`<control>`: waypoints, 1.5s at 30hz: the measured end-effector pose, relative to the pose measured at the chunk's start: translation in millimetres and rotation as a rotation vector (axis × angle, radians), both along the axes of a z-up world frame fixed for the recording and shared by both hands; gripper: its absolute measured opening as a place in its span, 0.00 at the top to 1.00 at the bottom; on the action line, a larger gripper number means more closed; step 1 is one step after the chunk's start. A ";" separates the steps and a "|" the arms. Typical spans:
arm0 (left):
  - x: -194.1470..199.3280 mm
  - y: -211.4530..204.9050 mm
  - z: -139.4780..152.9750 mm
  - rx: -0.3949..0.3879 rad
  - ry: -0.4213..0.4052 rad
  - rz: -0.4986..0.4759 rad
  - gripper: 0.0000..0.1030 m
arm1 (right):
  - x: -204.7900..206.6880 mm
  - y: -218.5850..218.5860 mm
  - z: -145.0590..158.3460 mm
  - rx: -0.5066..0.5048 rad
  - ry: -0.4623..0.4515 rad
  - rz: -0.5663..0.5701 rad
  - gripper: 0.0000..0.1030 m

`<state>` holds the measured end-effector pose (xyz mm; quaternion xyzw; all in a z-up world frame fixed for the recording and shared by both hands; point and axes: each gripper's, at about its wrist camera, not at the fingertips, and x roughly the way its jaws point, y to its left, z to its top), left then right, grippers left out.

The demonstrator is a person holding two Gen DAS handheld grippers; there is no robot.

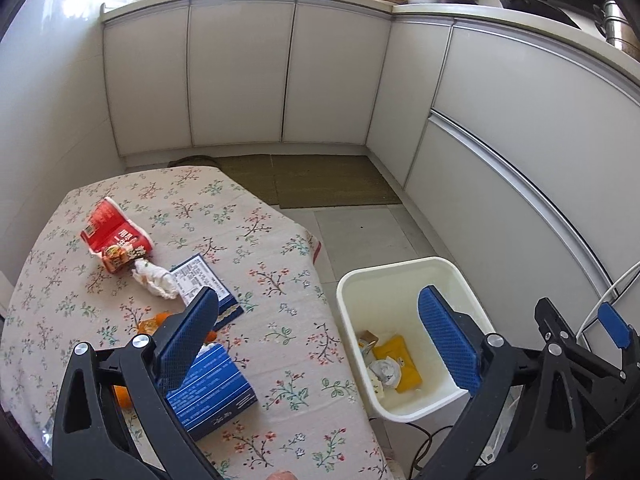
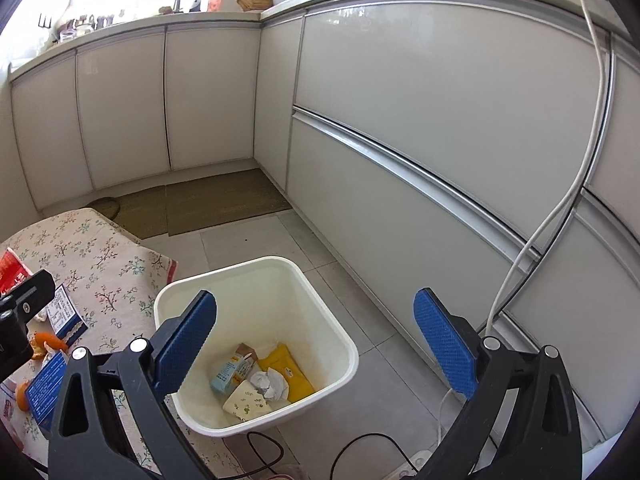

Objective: Collect trash
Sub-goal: 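Move both tools back toward the table, then grasp the clear Ganten bottle with the left tool while the right tool grasps the blue box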

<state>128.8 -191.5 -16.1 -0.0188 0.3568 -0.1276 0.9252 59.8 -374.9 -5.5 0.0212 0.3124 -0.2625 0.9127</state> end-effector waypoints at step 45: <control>11.4 225.8 -98.6 0.301 0.476 0.032 0.07 | 58.3 200.7 -15.8 -0.012 0.106 0.439 0.07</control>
